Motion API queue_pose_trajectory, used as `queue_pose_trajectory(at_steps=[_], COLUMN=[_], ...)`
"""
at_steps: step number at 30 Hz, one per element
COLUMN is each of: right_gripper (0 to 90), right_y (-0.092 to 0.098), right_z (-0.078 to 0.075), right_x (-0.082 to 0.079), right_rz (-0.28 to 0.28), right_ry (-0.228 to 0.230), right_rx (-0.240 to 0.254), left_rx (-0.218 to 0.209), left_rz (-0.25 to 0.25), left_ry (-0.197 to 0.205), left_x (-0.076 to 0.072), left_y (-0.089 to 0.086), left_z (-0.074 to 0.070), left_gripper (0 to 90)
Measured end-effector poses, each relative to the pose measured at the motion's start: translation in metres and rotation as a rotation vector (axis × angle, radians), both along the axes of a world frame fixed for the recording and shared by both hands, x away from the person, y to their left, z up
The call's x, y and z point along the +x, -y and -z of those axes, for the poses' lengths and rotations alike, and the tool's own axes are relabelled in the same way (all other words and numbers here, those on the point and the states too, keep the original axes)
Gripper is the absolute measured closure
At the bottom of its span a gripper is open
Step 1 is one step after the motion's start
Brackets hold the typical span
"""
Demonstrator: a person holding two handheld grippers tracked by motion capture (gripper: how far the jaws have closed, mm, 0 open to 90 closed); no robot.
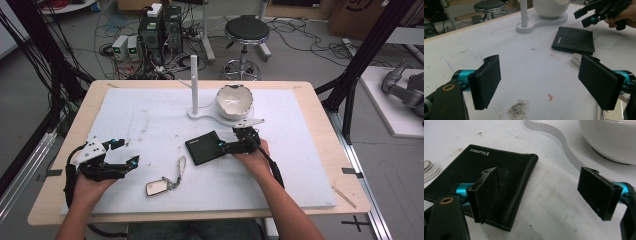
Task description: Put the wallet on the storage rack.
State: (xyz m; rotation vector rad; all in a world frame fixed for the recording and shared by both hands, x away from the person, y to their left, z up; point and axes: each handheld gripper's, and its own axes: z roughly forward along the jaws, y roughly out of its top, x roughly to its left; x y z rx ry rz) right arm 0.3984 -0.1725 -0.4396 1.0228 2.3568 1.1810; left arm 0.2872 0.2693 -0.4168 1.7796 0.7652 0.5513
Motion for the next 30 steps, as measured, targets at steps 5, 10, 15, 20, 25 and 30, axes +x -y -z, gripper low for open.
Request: queue_pose_trajectory(at_steps=[5,10,15,20,25,30], right_gripper=[18.1,24.0,35.6,54.5,64.2,79.9], right_y=[-0.006,-0.012,-0.011,-0.011,-0.009,-0.006], right_z=[0.004,0.008,0.009,0.009,0.01,0.007], right_x=[0.003,0.004,0.004,0.002,0.002,0.003], right_rz=[-0.007,-0.027,-0.043,-0.088,-0.094,-0.089], right_ry=[-0.046,-0.083,-0.116,-0.149,-0.179,-0.178], right_rx=[-0.015,-0.024,-0.007,0.024,0.064,0.08], left_rx=[0.001,0.004,0.006,0.008,0.018,0.015], left_rz=[0.003,0.003,0.004,0.005,0.008,0.009], left_ry=[0.0,0.001,-0.001,-0.002,-0.008,-0.008], left_x=[0.0,0.0,0.0,0.0,0.0,0.0], left_y=[0.0,0.002,0.002,0.003,0.005,0.005], left_z=[0.0,0.0,0.0,0.0,0.001,0.0], left_gripper=[18.3,18.1,18.2,18.2,18.2,18.2])
